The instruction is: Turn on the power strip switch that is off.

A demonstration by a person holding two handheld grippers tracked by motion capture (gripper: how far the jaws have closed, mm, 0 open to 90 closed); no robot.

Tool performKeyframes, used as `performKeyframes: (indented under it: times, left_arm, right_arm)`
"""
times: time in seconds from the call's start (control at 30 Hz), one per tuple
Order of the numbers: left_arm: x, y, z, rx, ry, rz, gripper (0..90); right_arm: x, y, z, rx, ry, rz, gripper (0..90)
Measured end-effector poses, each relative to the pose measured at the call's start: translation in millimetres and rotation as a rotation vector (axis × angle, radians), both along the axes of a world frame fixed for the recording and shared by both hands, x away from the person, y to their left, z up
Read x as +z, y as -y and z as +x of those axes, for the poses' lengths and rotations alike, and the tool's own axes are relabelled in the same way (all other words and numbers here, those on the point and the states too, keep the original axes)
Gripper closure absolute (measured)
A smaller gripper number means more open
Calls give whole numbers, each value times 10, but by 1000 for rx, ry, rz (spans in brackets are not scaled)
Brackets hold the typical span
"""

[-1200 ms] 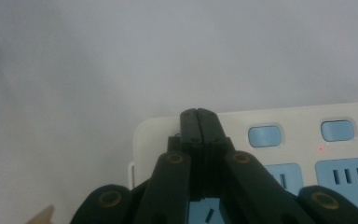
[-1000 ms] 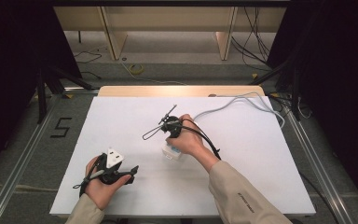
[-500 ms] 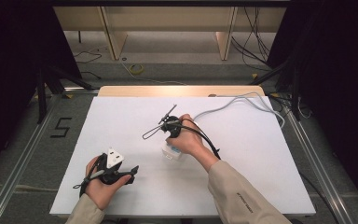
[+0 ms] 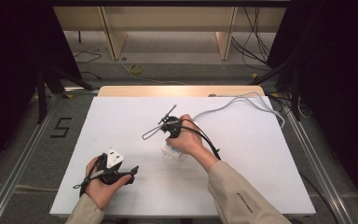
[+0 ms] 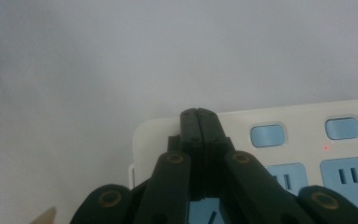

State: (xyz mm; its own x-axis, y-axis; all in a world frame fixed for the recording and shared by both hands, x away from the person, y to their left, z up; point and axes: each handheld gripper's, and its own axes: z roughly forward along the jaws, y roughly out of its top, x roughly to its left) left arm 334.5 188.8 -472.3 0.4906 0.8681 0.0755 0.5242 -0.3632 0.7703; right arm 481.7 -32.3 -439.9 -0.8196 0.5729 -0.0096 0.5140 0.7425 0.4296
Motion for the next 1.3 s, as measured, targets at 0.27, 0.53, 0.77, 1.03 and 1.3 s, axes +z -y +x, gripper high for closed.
performKeyframes:
  times: [0.27,0.53,0.77,1.03,1.3]
  left_arm:
    - [0,1,0,0,0,0,219]
    - [-1,2,1,0,0,1,219]
    - [1,10,5,-3,-2,6,219]
    - [-2,9,7,-4,-2,5,219]
    - [-5,12,7,-5,-5,5,219]
  right_arm:
    - [-5,5,-13,-8,9,7,900]
    - [-7,11,-22,-13,11,12,900]
    - [-10,19,-27,-16,14,18,900]
    - [1,33,-38,-20,19,33,900]
    - [44,81,-46,-22,21,53,900]
